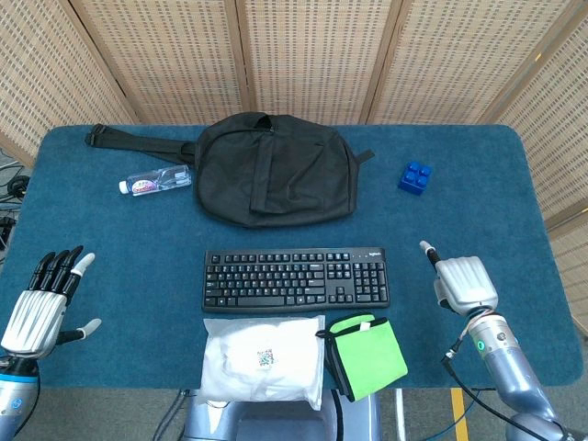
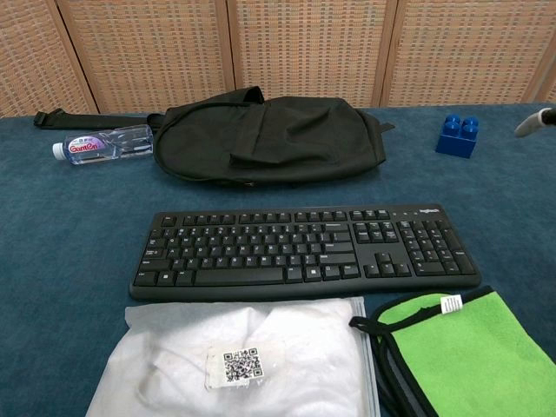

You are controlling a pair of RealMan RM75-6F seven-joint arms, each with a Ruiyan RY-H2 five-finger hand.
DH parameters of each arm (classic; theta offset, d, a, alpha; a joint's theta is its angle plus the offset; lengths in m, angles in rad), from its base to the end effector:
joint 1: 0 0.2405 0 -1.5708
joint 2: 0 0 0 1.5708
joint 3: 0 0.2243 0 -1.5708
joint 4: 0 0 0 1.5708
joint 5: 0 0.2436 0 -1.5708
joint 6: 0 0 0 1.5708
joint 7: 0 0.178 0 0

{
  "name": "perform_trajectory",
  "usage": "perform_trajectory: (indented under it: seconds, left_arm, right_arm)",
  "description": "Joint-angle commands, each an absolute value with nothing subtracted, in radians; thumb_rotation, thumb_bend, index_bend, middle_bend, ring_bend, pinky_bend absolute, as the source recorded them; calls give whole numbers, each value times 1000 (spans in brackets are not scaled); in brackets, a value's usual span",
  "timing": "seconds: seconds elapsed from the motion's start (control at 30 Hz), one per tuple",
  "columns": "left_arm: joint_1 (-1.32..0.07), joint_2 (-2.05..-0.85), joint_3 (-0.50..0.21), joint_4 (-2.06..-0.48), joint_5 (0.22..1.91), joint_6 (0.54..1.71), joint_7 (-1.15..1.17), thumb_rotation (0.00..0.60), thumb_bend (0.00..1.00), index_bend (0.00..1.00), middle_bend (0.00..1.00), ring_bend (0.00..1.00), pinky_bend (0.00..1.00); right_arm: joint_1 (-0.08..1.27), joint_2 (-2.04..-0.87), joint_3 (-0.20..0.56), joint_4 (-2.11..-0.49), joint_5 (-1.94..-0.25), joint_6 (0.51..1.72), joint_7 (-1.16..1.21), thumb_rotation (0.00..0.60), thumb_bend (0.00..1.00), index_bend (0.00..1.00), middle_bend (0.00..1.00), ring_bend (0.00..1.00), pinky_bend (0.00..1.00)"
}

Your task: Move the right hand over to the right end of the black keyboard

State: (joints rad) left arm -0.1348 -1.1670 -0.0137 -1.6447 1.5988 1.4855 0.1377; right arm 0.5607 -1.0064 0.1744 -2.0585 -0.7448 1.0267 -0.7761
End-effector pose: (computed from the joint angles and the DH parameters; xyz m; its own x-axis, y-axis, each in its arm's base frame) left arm -0.2575 0.2174 0.0845 0.4570 0.0055 0.8894 0.8787 -0.1581 -0.4505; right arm -0.1800 -0.3046 0.0539 0.6093 -0.3775 0.6973 -0.7803 -0.1292 0.6119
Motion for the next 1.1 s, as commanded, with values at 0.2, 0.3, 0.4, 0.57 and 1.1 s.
perform_trajectory:
  seconds: [0.2, 0.3, 0.4, 0.57, 1.1]
  left_arm:
    - [-135, -1164, -12, -1645, 1597, 1483, 129, 600, 0, 0, 0, 0, 0]
    - [-137, -1163, -13, -1643, 1592, 1477, 127, 600, 0, 0, 0, 0, 0]
    - [-141, -1164, -11, -1642, 1591, 1469, 126, 600, 0, 0, 0, 0, 0]
    - [-144, -1164, -16, -1640, 1574, 1458, 125, 600, 0, 0, 0, 0, 0]
    - [-152, -1166, -14, -1632, 1566, 1440, 117, 600, 0, 0, 0, 0, 0]
  right_arm:
    - [694, -1096, 131, -2044, -524, 1031, -905, 600, 672, 96, 719, 633, 527]
    - [726, -1137, 113, -2024, -480, 1037, -926, 600, 672, 96, 719, 633, 527]
    - [752, -1169, 100, -2012, -451, 1052, -937, 600, 672, 113, 719, 633, 527]
    - [790, -1222, 87, -1994, -421, 1079, -958, 600, 672, 124, 719, 633, 527]
    - [915, -1318, 78, -1926, -293, 1097, -993, 600, 672, 124, 719, 633, 527]
